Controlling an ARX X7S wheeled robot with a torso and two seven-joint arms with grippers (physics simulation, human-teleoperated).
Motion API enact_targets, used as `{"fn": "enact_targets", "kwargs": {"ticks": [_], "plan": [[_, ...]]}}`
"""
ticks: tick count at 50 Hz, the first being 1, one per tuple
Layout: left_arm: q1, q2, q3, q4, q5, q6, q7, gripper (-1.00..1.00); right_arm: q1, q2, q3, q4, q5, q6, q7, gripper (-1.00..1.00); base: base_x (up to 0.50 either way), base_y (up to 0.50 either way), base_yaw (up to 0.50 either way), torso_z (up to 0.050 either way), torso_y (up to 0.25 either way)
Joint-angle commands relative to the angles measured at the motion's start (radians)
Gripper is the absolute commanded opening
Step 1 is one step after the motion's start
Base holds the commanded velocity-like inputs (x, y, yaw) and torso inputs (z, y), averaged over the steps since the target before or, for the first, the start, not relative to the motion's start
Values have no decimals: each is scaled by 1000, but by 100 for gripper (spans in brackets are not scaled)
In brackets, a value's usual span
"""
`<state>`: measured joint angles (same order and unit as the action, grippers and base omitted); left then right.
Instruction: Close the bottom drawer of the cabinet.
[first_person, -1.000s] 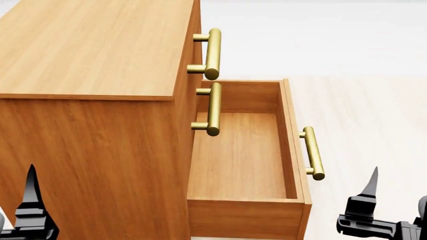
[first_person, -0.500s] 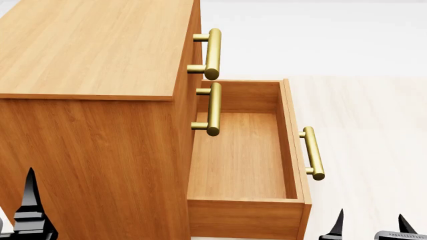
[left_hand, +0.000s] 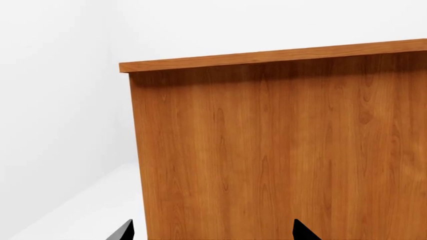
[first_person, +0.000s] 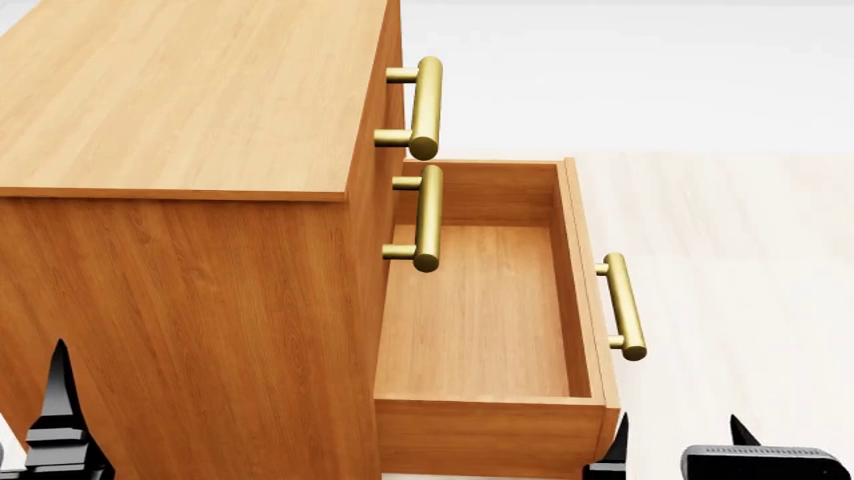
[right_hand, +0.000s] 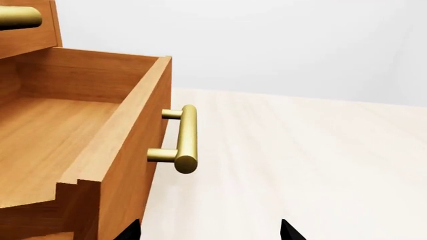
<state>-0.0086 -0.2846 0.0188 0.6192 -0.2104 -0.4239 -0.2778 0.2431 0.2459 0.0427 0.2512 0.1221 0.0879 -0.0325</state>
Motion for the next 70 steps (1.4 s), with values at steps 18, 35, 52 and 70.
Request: {"fn": "enact_targets", "kwargs": {"ticks": [18,35,52,70], "plan": [[0,-9,3,-1,-9,5,-11,100,33,-28,-116,36,-60,-8,-17,100,0,0,0,0,0],[6,-14,9,7,-12,3,-20,100,-5,-33,-174,-91,-74,42,-29,100,0,0,0,0,0],[16,-18,11,-1,-19,19,-22,100,72,-71,-216,-26,-75,50,-29,100,0,0,0,0,0],[20,-25,11,6,-26,21,-29,100,127,-111,-264,86,-91,12,-12,100,0,0,0,0,0]]}}
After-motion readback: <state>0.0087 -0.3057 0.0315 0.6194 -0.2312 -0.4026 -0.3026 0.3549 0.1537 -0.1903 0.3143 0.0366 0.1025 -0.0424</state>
